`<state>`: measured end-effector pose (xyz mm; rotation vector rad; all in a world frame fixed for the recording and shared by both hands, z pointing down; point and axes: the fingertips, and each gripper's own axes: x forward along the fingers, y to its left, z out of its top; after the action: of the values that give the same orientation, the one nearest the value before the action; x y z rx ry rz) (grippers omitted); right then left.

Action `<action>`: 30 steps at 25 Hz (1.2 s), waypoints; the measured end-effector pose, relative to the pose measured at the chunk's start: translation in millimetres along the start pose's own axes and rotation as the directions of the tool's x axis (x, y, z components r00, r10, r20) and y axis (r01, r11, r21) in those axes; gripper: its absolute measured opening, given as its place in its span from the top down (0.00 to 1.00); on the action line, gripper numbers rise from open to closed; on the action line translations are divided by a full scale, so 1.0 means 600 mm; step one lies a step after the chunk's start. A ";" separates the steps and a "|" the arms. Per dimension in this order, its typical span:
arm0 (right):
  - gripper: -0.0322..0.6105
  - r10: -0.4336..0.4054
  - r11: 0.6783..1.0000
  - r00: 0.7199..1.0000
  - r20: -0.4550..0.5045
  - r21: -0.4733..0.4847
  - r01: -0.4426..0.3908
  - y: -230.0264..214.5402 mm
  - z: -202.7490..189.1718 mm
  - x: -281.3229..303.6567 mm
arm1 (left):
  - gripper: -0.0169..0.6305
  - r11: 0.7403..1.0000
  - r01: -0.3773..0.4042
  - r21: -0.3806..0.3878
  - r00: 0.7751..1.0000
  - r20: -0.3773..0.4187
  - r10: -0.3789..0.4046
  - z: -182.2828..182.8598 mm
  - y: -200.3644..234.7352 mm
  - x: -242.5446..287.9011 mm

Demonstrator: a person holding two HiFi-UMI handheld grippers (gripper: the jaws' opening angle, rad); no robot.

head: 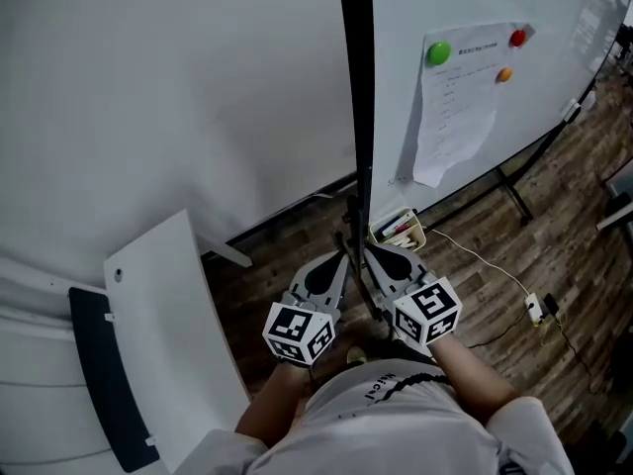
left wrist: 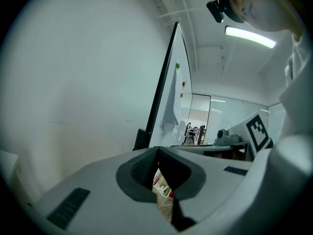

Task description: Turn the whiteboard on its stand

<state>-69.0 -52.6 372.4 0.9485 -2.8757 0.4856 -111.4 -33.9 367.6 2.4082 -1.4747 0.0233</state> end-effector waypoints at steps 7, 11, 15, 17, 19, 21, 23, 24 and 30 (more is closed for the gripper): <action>0.94 0.064 0.996 0.998 -0.004 -0.062 -0.064 0.000 0.046 -0.011 | 0.95 0.999 -0.044 -0.007 0.999 0.028 0.044 0.040 -0.029 0.016; 0.94 0.100 0.993 0.995 -0.011 -0.059 -0.100 -0.008 0.055 -0.016 | 0.95 0.997 -0.074 -0.011 0.997 0.036 0.074 0.050 -0.038 0.029; 0.94 0.117 0.991 0.993 -0.006 -0.059 -0.117 -0.025 0.062 -0.023 | 0.95 0.994 -0.113 -0.009 0.992 0.048 0.113 0.058 -0.044 0.042; 0.94 0.128 0.990 0.992 -0.003 -0.065 -0.128 -0.033 0.065 -0.027 | 0.95 0.990 -0.138 -0.009 0.989 0.055 0.138 0.058 -0.045 0.049; 0.94 0.142 0.988 0.990 -0.008 -0.067 -0.142 -0.042 0.064 -0.030 | 0.95 0.988 -0.156 -0.015 0.986 0.057 0.157 0.056 -0.049 0.057; 0.94 0.155 0.986 0.988 -0.015 -0.067 -0.156 -0.048 0.061 -0.033 | 0.95 0.986 -0.168 -0.018 0.984 0.058 0.169 0.054 -0.054 0.063; 0.94 0.166 0.983 0.986 -0.018 -0.070 -0.167 -0.054 0.059 -0.037 | 0.95 0.984 -0.177 -0.020 0.982 0.059 0.178 0.053 -0.061 0.070; 0.94 0.171 0.982 0.985 -0.018 -0.073 -0.172 -0.057 0.059 -0.040 | 0.95 0.983 -0.180 -0.024 0.982 0.060 0.181 0.052 -0.064 0.073; 0.94 0.191 0.978 0.982 -0.005 -0.085 -0.190 -0.088 0.070 -0.051 | 0.95 0.984 -0.169 -0.048 0.980 0.094 0.173 0.061 -0.087 0.103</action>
<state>-12.4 -88.7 342.1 0.6654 -2.9783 0.3708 -42.5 -75.8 330.2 2.2733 -1.7064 -0.0853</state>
